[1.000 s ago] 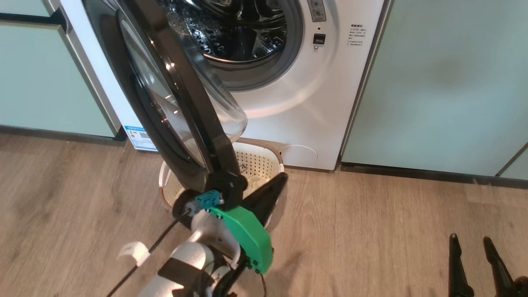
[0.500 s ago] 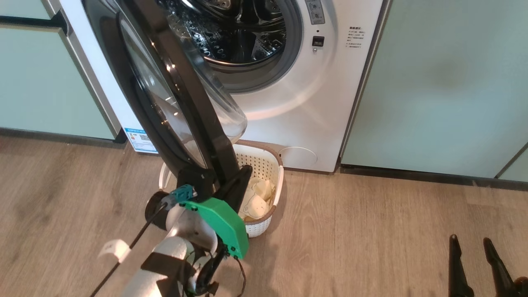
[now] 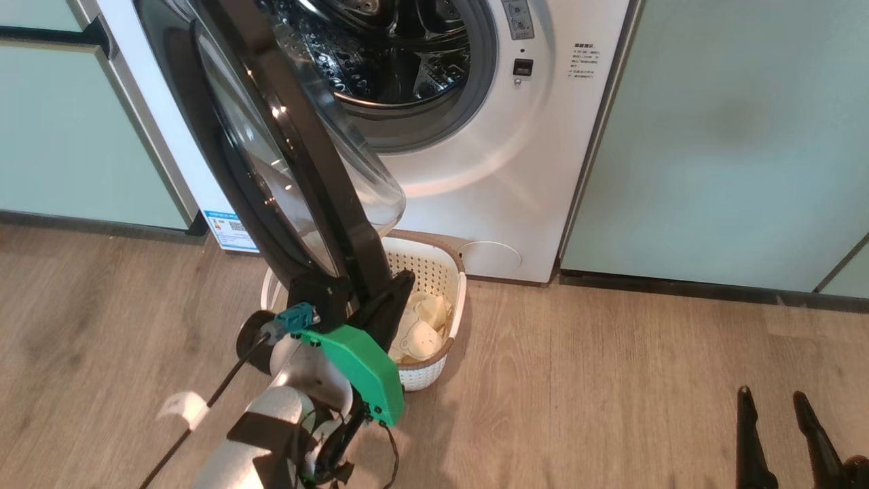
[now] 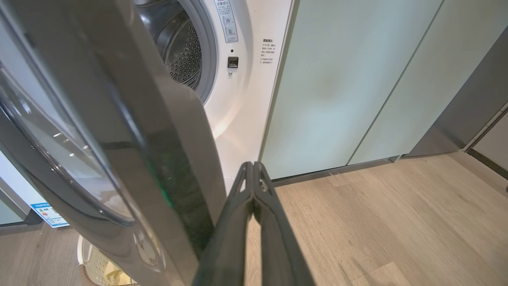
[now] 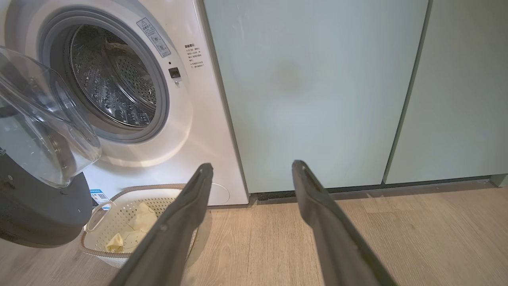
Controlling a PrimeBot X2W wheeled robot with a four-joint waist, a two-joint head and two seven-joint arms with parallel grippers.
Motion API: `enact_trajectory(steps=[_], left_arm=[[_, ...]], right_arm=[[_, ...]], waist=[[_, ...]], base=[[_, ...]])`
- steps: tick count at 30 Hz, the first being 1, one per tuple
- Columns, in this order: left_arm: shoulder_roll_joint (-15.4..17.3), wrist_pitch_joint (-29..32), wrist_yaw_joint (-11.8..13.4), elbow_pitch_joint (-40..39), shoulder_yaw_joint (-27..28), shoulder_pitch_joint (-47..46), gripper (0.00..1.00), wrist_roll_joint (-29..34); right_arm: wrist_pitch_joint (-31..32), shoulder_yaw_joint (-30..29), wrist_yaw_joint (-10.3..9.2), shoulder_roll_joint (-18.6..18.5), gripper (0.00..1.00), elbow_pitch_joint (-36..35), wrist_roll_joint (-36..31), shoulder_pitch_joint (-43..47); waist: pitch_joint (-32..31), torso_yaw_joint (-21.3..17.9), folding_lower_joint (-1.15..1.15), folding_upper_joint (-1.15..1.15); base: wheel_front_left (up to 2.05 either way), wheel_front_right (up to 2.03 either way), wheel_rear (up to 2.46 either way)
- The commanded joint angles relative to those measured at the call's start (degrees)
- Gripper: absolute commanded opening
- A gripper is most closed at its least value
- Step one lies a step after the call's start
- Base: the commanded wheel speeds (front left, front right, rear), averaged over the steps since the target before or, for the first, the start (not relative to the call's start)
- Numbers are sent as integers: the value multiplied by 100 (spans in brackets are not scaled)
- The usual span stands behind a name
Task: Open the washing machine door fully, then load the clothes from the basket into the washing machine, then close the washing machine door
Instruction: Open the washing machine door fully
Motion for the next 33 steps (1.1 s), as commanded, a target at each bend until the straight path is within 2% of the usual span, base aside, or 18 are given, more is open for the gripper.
enact_trajectory(steps=[1, 13, 33], left_arm=[[137, -51, 76, -137, 249, -336, 0, 11], [282, -84, 233, -243, 315, -90, 0, 30], [304, -87, 536, -761, 203, 390, 0, 129]], right_arm=[[-38, 144, -16, -92, 100, -156, 24, -120], [-38, 122, -16, -92, 100, -141, 53, -149], [-38, 68, -16, -92, 100, -121, 71, -145]], waist=[[0, -5, 0, 0], [30, 69, 0, 0], [32, 399, 0, 0]], base=[[0, 0, 0], [0, 0, 0], [0, 0, 0]])
